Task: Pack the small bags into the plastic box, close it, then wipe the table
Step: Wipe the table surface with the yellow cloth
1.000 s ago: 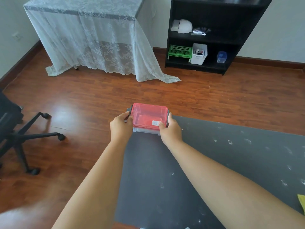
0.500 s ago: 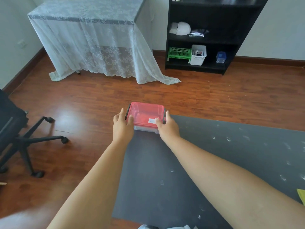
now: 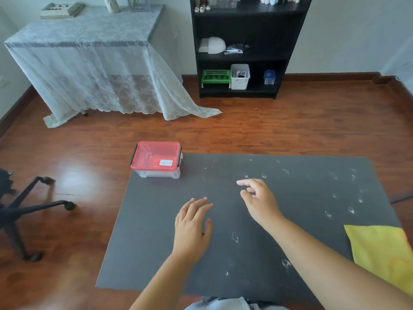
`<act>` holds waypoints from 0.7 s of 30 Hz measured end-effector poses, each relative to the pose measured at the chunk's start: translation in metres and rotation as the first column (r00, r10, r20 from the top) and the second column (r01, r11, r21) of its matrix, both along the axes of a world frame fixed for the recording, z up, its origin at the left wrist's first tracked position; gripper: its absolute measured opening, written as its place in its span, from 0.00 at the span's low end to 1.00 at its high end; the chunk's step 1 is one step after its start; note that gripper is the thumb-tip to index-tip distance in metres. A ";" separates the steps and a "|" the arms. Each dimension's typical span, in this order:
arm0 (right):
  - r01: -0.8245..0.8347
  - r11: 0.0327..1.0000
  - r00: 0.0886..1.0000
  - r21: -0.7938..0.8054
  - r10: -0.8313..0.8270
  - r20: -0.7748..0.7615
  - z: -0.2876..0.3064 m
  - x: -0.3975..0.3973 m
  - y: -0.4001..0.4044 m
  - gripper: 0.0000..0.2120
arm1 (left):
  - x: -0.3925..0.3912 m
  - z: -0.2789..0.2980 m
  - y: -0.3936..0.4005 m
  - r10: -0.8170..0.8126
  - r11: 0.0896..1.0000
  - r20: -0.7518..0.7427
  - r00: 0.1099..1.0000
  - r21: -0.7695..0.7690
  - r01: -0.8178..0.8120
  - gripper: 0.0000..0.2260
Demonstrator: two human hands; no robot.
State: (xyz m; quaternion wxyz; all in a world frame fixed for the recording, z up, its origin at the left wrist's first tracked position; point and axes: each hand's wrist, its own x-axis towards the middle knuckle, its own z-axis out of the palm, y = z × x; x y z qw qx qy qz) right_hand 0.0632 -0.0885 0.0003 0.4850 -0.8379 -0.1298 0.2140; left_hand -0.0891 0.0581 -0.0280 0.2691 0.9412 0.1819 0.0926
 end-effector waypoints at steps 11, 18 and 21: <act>0.219 0.887 0.934 -0.407 -0.071 0.349 -0.020 0.024 -0.258 0.13 | -0.049 -0.032 -0.072 0.002 0.983 -0.104 0.995 0.182 0.017 0.19; 0.100 0.545 0.987 -0.833 0.052 0.153 -0.063 -0.015 -0.320 0.28 | -0.051 -0.037 -0.078 0.092 0.976 -0.084 0.992 0.206 -0.073 0.20; 0.089 0.539 0.981 -0.838 0.097 0.166 -0.070 -0.032 -0.316 0.31 | -0.050 -0.039 -0.080 0.097 0.972 -0.090 0.991 0.223 -0.075 0.20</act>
